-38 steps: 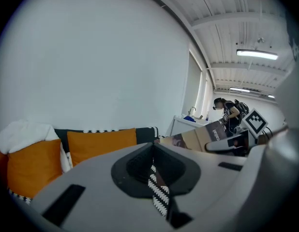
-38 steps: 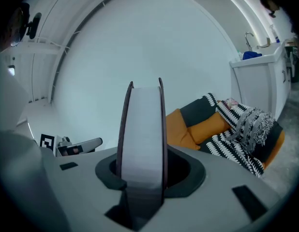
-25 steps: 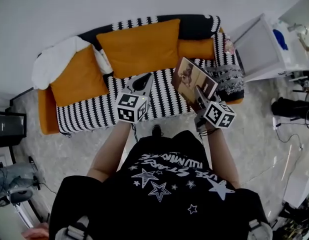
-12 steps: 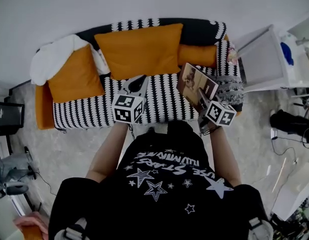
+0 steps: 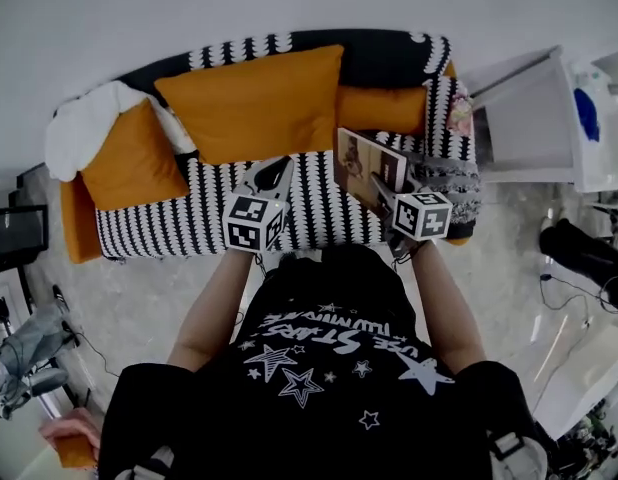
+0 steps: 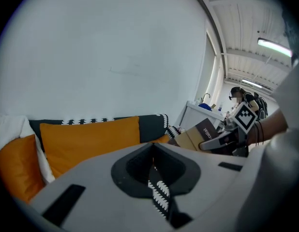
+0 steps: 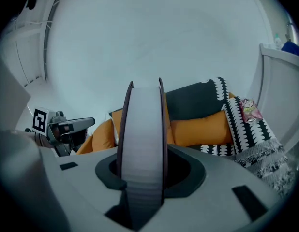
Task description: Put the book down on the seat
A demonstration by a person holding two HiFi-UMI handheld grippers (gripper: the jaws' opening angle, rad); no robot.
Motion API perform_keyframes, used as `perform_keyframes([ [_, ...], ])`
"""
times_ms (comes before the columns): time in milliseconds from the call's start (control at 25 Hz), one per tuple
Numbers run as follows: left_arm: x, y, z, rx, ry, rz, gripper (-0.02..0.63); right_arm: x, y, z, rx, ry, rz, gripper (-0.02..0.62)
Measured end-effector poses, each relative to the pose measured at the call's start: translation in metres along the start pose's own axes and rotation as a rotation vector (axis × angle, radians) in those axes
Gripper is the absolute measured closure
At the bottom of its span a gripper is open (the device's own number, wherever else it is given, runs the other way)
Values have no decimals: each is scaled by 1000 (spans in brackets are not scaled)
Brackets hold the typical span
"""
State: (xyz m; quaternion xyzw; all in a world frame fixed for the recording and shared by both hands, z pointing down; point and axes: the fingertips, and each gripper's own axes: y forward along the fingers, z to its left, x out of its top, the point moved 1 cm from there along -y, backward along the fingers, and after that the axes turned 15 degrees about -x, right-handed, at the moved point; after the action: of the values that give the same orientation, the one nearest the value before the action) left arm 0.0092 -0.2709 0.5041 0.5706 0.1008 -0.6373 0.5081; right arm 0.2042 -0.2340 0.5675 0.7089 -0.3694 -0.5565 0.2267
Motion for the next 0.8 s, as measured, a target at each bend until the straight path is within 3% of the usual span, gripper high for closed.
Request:
perform_keyframes([
  [240,-12,44,10,6,-33,72,597,-2,41,-27,81,-96,123,443],
  [440,-33,78,20,21,-92,125,597,-23,78,-47,135,-20,209,443],
  [800,-82,132,33,15,-155,220,597,-75,139,-56,267,-8,353,443],
])
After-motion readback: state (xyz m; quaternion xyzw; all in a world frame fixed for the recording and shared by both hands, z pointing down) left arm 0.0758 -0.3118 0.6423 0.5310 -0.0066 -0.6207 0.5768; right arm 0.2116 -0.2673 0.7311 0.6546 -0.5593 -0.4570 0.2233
